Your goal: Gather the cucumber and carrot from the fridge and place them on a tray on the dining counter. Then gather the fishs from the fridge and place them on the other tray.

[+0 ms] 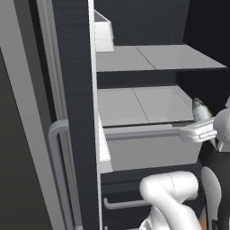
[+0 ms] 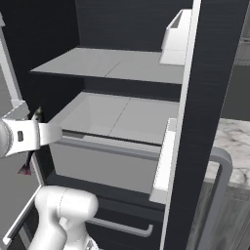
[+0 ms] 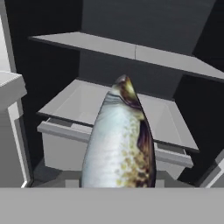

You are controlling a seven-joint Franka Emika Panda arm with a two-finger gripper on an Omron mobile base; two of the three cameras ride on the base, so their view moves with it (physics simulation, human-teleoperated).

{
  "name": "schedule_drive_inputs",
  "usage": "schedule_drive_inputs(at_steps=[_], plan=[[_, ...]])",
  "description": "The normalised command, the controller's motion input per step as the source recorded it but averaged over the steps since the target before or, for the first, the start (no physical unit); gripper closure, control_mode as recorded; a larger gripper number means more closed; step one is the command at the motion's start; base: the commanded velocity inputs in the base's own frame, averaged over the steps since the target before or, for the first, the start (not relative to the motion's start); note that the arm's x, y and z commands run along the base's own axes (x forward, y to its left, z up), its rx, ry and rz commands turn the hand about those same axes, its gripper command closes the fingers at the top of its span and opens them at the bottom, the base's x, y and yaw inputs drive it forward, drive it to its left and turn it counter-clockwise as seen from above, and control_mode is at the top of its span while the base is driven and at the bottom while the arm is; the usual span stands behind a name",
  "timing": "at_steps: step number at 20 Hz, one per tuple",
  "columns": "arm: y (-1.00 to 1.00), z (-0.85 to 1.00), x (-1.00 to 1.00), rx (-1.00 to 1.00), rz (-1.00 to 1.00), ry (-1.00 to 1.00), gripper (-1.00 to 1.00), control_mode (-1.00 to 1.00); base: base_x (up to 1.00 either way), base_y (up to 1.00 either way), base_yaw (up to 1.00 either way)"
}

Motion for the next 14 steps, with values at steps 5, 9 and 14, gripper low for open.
schedule_drive_inputs(at_steps=[5, 9, 14], plan=[[0.00, 0.00, 0.00, 0.00, 0.00, 0.00, 1.00, 1.00, -0.51, 0.03, -0.01], [0.00, 0.00, 0.00, 0.00, 0.00, 0.00, 1.00, 1.00, -0.73, 0.19, -0.03], [0.00, 0.00, 0.00, 0.00, 0.00, 0.00, 1.00, 1.00, -0.80, 0.31, -0.06]])
